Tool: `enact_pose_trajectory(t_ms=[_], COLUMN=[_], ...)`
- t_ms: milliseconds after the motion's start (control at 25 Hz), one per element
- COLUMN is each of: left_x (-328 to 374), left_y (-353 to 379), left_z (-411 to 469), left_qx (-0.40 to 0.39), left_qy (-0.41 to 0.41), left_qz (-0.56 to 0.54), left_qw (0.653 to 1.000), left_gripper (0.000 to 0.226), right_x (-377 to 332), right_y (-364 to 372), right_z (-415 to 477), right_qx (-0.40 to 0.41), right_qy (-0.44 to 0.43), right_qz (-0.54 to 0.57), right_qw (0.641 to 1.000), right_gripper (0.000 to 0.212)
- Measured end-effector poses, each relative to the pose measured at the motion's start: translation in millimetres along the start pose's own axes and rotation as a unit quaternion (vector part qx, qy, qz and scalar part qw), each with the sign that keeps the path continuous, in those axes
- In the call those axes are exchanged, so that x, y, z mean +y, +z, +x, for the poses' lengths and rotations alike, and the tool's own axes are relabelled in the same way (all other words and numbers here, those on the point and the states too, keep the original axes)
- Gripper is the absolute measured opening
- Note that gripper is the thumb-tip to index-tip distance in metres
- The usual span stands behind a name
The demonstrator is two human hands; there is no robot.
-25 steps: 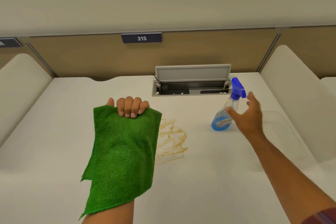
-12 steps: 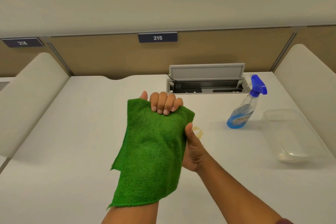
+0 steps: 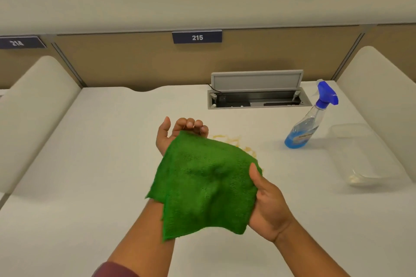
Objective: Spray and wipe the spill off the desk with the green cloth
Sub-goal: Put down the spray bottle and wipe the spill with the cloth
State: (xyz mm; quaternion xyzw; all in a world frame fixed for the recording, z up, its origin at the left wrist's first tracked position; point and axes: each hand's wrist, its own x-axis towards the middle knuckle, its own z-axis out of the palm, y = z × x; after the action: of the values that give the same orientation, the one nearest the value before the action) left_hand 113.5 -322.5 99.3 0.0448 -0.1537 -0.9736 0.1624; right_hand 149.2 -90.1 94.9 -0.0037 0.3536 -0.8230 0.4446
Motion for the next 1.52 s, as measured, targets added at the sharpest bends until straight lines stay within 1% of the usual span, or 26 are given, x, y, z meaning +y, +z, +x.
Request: enact_pose_trajectory(t_ms=[80, 120, 160, 200, 240, 280, 320, 360, 400, 440, 480, 520, 560, 600, 640, 680, 720, 760, 840, 880, 960, 1040, 1240, 1320, 1440, 1520], left_x=[9, 16, 25, 36, 49, 62, 74, 85, 95, 103, 110, 115, 119, 122, 124, 126, 127, 128, 133, 135, 136, 134, 131, 131, 134, 132], left_y=[-22, -34, -47, -61, -75, -90, -106, -122, -138, -151, -162, -171, -177, -181, -184, -186, -187, -187, -183, -181, -181, -182, -186, -186, -189, -193], left_z=[3, 5, 6, 4, 1, -3, -8, -14, -20, -27, -34, -41, -47, -52, -56, -60, -61, -61, -55, -53, -56, -59, -59, -58, -65, -71], left_qx=[0.053, 0.072, 0.099, 0.137, 0.181, 0.207, 0.203, 0.185, 0.169, 0.161, 0.151, 0.138, 0.125, 0.117, 0.113, 0.112, 0.111, 0.111, 0.107, 0.105, 0.105, 0.112, 0.12, 0.115, 0.108, 0.104], left_qy=[-0.015, -0.027, -0.032, -0.024, 0.004, 0.038, 0.049, 0.026, -0.02, -0.07, -0.109, -0.137, -0.157, -0.172, -0.184, -0.195, -0.205, -0.216, -0.233, -0.236, -0.24, -0.24, -0.228, -0.218, -0.195, -0.184], left_qz=[0.039, 0.098, 0.195, 0.328, 0.477, 0.615, 0.732, 0.822, 0.88, 0.913, 0.934, 0.946, 0.953, 0.954, 0.952, 0.947, 0.941, 0.936, 0.931, 0.931, 0.931, 0.929, 0.931, 0.936, 0.948, 0.948], left_qw=[0.998, 0.992, 0.975, 0.934, 0.86, 0.76, 0.649, 0.538, 0.443, 0.368, 0.307, 0.259, 0.227, 0.214, 0.218, 0.23, 0.244, 0.253, 0.259, 0.258, 0.255, 0.258, 0.258, 0.251, 0.228, 0.237], left_gripper=[0.042, 0.045, 0.045, 0.042, 0.036, 0.032, 0.034, 0.043, 0.055, 0.065, 0.072, 0.077, 0.079, 0.08, 0.08, 0.081, 0.082, 0.084, 0.087, 0.088, 0.09, 0.09, 0.091, 0.091, 0.091, 0.091], right_x=[-12, -21, -32, -45, -59, -73, -86, -96, -103, -104, -101, -90, -74, -51, -26, -2, 19, 33, 41, 36, 25, 19, 57, 69, 78, 75], right_y=[-9, -15, -21, -26, -31, -35, -40, -44, -48, -54, -62, -74, -87, -99, -109, -118, -127, -134, -141, -140, -136, -133, -135, -137, -151, -167], right_z=[-14, -21, -28, -33, -38, -41, -44, -45, -44, -40, -32, -20, -7, 3, 8, 10, 9, 7, 6, 9, 20, 35, 60, 59, 50, 43], right_qx=[0.035, 0.055, 0.073, 0.094, 0.119, 0.152, 0.192, 0.221, 0.226, 0.213, 0.185, 0.151, 0.115, 0.082, 0.049, 0.015, -0.016, -0.033, -0.018, 0.003, 0.061, 0.112, 0.154, 0.157, 0.148, 0.135], right_qy=[-0.014, -0.03, -0.05, -0.072, -0.095, -0.12, -0.145, -0.164, -0.169, -0.165, -0.157, -0.141, -0.107, -0.048, 0.023, 0.087, 0.129, 0.145, 0.119, 0.09, 0.013, -0.028, 0.012, -0.003, -0.03, -0.045], right_qz=[0.029, 0.029, 0.017, -0.006, -0.041, -0.087, -0.15, -0.231, -0.333, -0.451, -0.571, -0.685, -0.779, -0.84, -0.874, -0.885, -0.887, -0.889, -0.894, -0.896, -0.896, -0.892, -0.894, -0.892, -0.895, -0.899], right_qw=[0.999, 0.998, 0.996, 0.993, 0.987, 0.977, 0.959, 0.933, 0.9, 0.851, 0.784, 0.699, 0.608, 0.534, 0.484, 0.457, 0.444, 0.434, 0.431, 0.435, 0.439, 0.438, 0.42, 0.424, 0.42, 0.414], right_gripper=[0.061, 0.062, 0.062, 0.061, 0.058, 0.053, 0.05, 0.05, 0.056, 0.06, 0.059, 0.059, 0.062, 0.065, 0.067, 0.07, 0.076, 0.085, 0.104, 0.107, 0.101, 0.091, 0.095, 0.092, 0.089, 0.089])
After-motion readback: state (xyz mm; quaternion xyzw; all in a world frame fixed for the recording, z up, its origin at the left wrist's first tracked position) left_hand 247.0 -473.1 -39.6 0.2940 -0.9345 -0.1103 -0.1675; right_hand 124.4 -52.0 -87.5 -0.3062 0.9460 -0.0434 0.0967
